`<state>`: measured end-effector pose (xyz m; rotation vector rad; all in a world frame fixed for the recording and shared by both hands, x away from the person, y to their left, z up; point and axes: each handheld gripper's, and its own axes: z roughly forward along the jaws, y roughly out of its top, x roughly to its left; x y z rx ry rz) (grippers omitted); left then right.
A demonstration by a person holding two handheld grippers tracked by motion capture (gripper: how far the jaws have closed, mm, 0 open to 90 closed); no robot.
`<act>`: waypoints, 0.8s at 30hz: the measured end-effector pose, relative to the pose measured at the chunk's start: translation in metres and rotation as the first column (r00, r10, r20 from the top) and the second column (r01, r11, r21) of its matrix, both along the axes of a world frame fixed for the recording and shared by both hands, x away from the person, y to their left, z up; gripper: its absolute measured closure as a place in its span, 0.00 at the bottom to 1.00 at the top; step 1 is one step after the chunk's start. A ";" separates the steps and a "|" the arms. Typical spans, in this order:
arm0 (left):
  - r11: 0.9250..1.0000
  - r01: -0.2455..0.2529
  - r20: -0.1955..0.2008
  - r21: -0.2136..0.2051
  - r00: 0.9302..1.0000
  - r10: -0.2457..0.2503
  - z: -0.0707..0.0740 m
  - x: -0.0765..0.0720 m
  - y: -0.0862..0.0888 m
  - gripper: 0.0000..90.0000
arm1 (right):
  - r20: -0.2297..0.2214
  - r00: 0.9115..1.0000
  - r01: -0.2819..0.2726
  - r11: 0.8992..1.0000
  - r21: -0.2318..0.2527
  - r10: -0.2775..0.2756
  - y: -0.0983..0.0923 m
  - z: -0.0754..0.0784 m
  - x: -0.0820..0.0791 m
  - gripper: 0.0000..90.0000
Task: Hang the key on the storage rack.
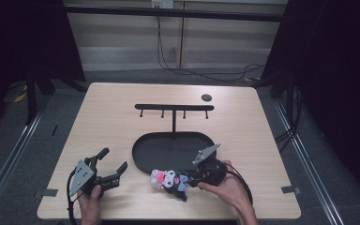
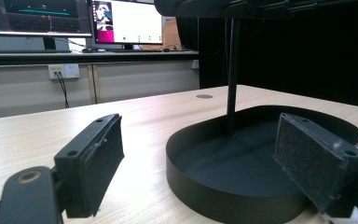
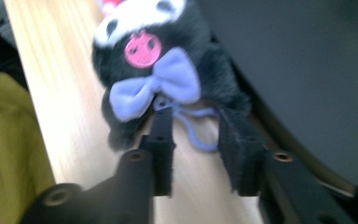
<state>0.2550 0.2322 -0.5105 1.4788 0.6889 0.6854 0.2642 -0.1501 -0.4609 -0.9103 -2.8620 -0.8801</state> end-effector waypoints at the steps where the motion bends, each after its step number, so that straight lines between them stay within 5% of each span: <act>1: 1.000 0.003 -0.001 -0.002 1.000 -0.003 0.000 0.000 0.000 0.17 | -0.010 1.000 -0.024 1.000 -0.007 0.024 0.002 -0.001 0.000 0.81; 15: 1.000 0.000 0.000 -0.001 1.000 0.000 0.000 0.000 0.000 0.17 | -0.045 0.996 -0.082 0.997 -0.014 0.081 0.013 -0.012 0.016 0.78; 24: 1.000 0.000 -0.002 -0.003 1.000 0.000 0.000 0.000 0.000 0.17 | -0.063 0.994 -0.094 0.994 -0.053 0.090 0.008 -0.015 0.008 0.90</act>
